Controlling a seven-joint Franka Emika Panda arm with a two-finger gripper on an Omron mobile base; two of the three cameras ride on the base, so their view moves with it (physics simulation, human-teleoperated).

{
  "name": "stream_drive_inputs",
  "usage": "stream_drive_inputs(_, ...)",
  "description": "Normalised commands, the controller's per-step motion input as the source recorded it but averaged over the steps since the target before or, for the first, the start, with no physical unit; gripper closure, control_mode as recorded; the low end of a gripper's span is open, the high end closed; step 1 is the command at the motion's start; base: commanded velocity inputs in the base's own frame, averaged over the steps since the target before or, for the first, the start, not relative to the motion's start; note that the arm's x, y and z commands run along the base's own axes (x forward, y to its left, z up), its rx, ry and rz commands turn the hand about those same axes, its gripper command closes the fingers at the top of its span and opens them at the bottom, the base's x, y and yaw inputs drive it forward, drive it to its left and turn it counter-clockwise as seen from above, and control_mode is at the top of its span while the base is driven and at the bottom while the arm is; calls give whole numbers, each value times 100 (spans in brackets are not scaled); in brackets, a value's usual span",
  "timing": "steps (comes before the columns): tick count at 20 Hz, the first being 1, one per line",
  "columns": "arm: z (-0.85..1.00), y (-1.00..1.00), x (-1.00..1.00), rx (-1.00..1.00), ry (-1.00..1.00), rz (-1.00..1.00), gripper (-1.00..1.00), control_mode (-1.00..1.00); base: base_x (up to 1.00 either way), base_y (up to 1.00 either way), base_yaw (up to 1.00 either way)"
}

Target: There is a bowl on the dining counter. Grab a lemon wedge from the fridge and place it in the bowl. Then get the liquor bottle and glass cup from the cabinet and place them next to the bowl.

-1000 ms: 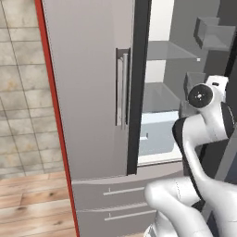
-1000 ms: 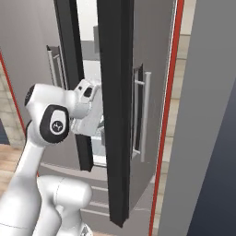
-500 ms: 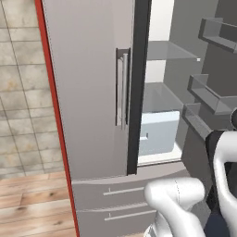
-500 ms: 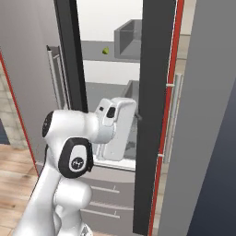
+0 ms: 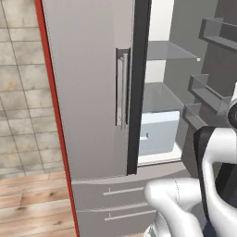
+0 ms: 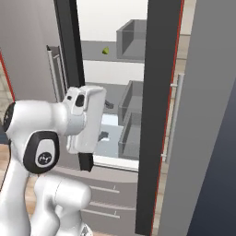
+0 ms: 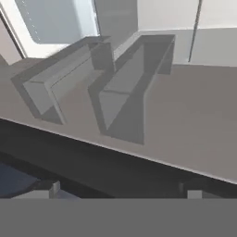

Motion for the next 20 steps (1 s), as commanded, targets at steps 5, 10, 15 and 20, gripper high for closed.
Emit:
stream_drive_inputs(5, 43, 100, -7, 8, 4, 26, -100, -100, 0, 0, 0)
stream_drive_inputs(10, 24, 100, 0, 21, -2, 28, -100, -100, 0, 0, 0)
stream_drive_inputs(15, 1, 87, 4, 30, -16, 17, -100, -100, 0, 0, 0)
stream_drive_inputs(20, -14, 57, 14, 30, -21, 0, -100, -100, 0, 0, 0)
